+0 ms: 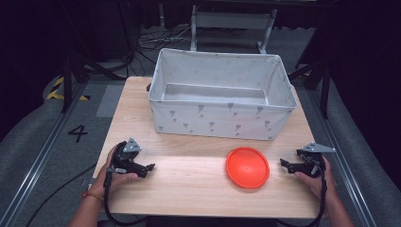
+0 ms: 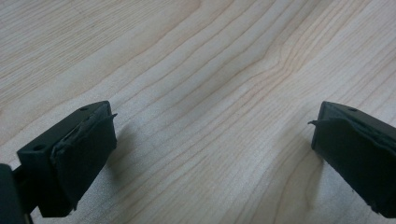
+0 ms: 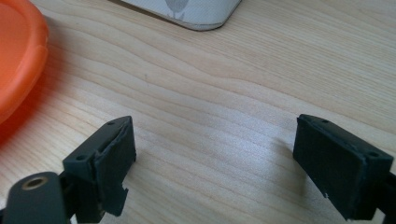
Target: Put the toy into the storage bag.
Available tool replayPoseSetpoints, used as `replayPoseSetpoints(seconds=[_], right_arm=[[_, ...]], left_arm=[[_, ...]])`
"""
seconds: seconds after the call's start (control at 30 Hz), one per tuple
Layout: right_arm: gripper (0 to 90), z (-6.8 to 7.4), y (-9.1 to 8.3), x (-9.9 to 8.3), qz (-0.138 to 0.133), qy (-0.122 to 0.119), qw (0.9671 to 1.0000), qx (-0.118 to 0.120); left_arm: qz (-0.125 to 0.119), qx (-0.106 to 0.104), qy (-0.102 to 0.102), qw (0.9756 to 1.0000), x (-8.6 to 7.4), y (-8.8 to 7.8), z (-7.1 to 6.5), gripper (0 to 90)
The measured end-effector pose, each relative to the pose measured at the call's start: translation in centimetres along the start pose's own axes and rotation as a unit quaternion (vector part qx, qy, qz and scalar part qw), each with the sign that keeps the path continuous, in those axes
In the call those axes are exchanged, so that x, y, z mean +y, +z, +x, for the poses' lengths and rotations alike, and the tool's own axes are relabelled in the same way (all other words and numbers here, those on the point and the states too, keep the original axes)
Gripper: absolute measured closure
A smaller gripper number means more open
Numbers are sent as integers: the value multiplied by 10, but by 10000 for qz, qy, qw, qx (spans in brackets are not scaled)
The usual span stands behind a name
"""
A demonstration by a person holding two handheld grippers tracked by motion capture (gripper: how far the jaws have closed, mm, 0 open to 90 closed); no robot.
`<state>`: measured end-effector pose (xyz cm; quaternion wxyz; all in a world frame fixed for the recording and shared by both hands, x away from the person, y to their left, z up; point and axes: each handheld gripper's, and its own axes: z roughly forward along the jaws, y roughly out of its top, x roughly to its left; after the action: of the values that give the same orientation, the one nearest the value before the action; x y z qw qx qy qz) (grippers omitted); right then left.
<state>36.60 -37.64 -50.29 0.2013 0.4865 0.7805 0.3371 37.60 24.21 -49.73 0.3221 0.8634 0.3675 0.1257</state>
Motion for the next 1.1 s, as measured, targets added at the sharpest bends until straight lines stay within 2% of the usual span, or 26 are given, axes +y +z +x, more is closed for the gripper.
replayPoseSetpoints(seconds=[0.37, 0.47, 0.57, 0.6, 0.83, 0.87, 1.1], right_arm=[[134, -1, 0, 1, 24, -27, 10000, 48], [171, -1, -2, 2, 102, -69, 9999, 76], [232, 1, -4, 4, 125, -104, 9996, 223], [233, 3, -6, 6, 88, -109, 9994, 324], [234, 16, -17, 18, -145, -211, 9979, 590], [233, 23, -18, 22, -195, -258, 9970, 703], [222, 47, -17, 33, -246, -448, 9926, 1105]], left_arm=[[-10, 5, 5, 10000, -1, 0, 0, 5], [-9, 6, 5, 10000, -1, 0, 0, 5], [-10, 8, 4, 10000, -1, -1, 0, 5], [-19, 9, 2, 10000, -1, 0, 0, 5], [-19, 9, 1, 10000, -1, 0, 0, 5], [-11, 8, -2, 10000, -1, 0, 0, 5], [-21, 9, -4, 10000, -1, 0, 0, 5]])
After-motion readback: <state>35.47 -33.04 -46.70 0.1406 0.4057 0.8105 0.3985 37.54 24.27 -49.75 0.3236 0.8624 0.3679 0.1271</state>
